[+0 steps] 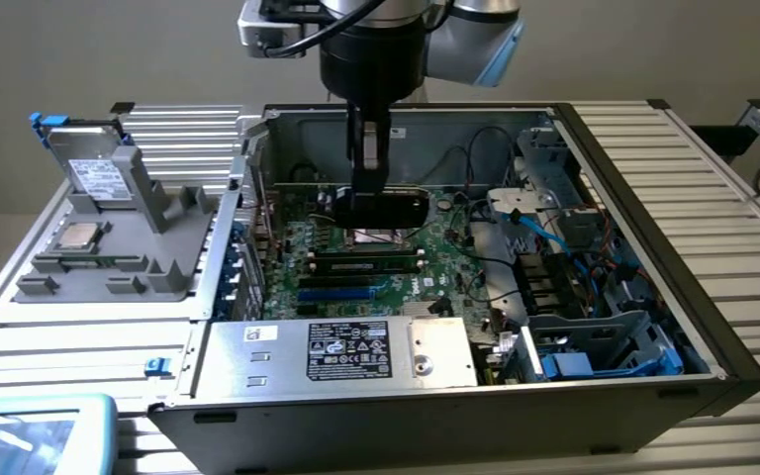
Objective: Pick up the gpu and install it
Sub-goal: 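Pick up the gpu and move the gpu toward the slot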
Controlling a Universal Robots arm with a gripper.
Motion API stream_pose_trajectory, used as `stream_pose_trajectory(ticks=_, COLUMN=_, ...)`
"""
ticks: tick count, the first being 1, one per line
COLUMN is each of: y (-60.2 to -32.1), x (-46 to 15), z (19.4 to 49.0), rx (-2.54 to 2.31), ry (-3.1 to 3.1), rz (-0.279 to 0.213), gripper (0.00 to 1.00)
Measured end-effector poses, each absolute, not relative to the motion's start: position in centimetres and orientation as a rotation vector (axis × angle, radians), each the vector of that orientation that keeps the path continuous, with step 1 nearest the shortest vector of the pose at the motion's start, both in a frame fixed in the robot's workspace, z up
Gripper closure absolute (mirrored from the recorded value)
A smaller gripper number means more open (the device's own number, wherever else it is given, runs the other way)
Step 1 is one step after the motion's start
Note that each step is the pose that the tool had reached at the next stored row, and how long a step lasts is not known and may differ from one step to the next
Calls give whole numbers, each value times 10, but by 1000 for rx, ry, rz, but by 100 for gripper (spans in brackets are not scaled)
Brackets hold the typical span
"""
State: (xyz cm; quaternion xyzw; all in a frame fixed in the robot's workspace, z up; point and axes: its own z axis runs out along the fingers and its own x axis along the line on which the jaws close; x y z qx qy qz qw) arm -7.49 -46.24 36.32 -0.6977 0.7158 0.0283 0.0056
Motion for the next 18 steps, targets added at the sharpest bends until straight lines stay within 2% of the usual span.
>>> stream_pose_trajectory(ticks=18, y=-468, x=-75, z=337, rx=-2186, ry=2242, rz=89, gripper=73)
